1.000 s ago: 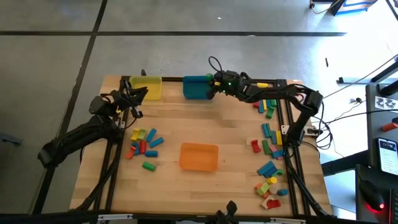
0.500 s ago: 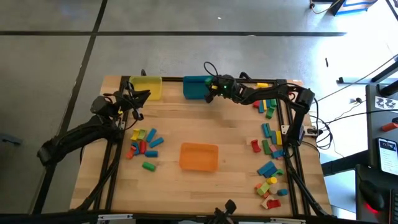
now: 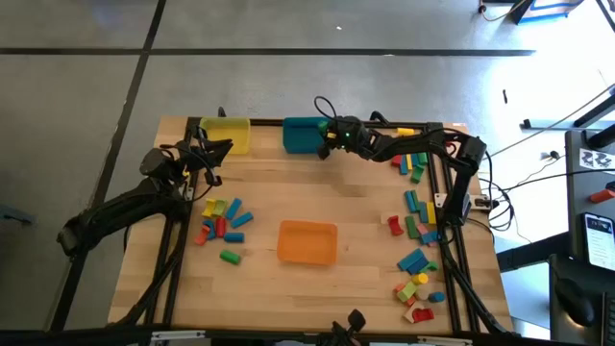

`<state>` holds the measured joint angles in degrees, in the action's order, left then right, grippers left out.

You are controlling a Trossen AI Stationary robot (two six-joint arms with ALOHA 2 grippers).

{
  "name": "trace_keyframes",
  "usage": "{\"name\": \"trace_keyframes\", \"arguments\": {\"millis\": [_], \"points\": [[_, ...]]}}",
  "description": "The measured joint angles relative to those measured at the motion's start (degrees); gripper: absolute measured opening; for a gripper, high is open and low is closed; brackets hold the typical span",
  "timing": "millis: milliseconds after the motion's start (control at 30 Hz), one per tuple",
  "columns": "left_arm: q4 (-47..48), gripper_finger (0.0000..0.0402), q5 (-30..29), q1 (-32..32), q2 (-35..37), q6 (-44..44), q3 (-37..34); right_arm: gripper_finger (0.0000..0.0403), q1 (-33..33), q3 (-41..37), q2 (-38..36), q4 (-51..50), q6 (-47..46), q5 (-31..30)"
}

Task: Sort blocks by size
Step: Put the green arch block into the blue bin

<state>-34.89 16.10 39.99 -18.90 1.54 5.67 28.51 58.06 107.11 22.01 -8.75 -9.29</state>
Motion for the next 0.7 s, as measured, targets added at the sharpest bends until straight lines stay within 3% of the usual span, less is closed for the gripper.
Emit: {"name": "trace_keyframes", "arguments": {"millis": [500, 700], "points": [[-0.02, 0.0038, 0.0, 0.0, -0.02, -0.02, 0.0, 0.0051, 0.1, 0.37, 0.64, -1.59, -3.06, 2.46], [-0.03, 0.0038, -0.02, -0.02, -0.08, -0.02, 0.0, 0.0051, 1.63, 8.66, 1.81, -10.55, -3.01, 5.03]]}}
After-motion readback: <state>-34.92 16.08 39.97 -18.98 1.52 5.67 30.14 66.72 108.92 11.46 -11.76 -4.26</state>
